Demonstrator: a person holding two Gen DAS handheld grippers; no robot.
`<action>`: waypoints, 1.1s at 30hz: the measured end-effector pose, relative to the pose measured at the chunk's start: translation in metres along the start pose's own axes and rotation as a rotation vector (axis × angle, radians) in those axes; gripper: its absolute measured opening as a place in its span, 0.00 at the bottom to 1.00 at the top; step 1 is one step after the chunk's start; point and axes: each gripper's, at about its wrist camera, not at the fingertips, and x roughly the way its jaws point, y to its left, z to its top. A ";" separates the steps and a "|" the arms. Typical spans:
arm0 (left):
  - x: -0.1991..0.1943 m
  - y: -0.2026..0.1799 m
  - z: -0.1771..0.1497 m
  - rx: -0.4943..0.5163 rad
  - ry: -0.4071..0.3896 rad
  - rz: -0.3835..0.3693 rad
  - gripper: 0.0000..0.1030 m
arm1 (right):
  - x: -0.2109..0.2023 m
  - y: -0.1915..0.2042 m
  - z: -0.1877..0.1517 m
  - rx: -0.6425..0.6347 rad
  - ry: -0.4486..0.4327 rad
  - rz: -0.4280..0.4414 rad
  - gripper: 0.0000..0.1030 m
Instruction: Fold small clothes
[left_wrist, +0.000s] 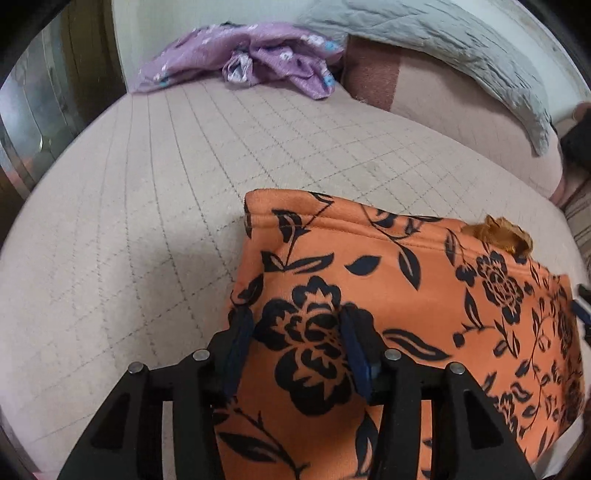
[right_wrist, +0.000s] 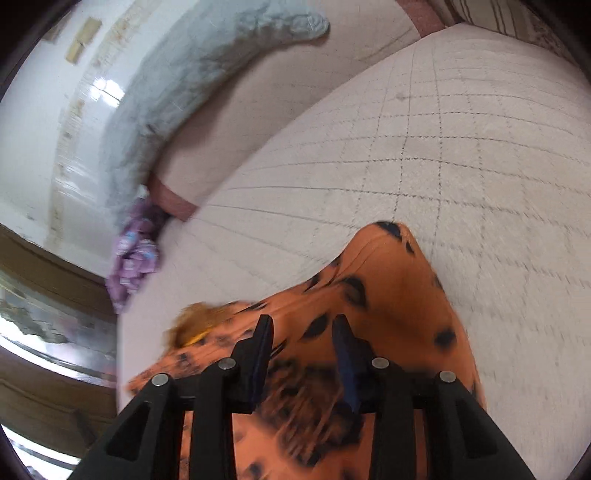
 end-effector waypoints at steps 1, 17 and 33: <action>-0.007 -0.001 -0.003 0.020 -0.019 -0.002 0.49 | -0.013 0.001 -0.006 0.011 -0.006 0.028 0.47; -0.047 -0.001 -0.085 0.265 -0.037 0.016 0.56 | -0.077 -0.058 -0.109 0.225 0.043 0.004 0.57; -0.068 0.024 -0.074 0.111 -0.123 -0.063 0.68 | -0.090 -0.063 -0.152 0.290 0.026 0.022 0.63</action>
